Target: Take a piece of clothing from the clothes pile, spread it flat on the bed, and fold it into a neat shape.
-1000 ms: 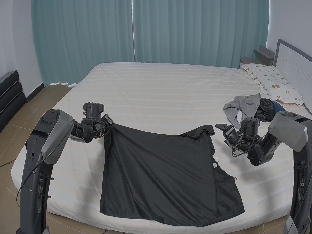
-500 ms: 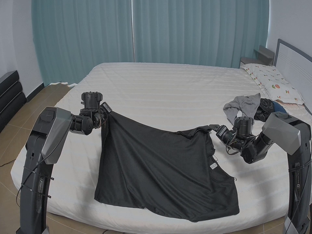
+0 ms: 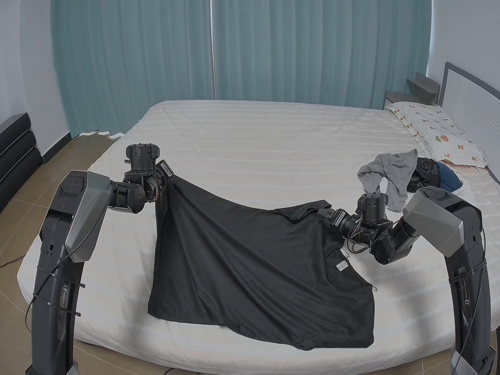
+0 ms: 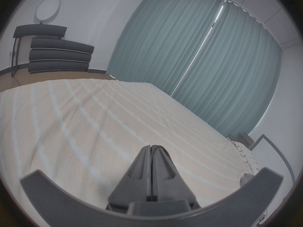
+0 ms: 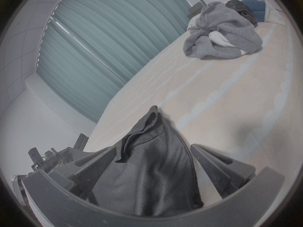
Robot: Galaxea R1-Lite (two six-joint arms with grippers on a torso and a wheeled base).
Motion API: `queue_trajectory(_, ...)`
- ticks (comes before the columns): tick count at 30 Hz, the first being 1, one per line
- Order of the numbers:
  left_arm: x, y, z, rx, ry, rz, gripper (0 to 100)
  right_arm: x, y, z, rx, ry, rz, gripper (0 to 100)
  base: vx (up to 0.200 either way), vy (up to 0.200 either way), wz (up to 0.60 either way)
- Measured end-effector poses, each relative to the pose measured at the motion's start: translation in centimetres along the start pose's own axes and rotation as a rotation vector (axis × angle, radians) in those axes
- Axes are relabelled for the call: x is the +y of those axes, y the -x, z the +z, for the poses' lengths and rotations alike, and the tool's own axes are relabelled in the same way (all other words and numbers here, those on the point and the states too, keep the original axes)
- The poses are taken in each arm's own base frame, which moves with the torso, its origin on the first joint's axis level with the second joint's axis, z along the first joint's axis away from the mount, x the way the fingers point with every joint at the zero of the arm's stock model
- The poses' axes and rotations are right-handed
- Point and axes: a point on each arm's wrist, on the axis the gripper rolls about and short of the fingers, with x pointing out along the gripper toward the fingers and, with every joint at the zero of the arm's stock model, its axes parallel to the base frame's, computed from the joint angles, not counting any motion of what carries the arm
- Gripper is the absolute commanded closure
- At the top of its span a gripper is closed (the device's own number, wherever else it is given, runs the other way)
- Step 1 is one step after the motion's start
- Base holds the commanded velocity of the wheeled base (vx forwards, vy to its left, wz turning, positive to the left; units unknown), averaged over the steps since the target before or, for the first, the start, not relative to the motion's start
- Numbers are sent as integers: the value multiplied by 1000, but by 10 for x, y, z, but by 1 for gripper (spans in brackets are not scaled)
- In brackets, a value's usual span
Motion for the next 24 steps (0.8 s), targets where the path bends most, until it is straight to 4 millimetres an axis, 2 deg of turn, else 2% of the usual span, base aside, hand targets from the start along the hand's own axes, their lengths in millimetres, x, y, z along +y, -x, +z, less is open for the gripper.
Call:
queue_trajectory(8,0,0,-5,11,-3,4,100,0,-11,5,2,-4,-15,100,0,0,0)
queue_trajectory(11,2,-1,-7,12,-4,10,100,0,-12,14,-41,-8,-21,100,0,0,0)
queue_trajectory(21,8,-8,-17,14,-6,28,100,4,-10,67,-249,-21,-36,100,0,0,0)
queue_trajectory(24,10,-10,-19,14,-5,28,100,6,-8,78,-280,-21,-29,100,0,0,0)
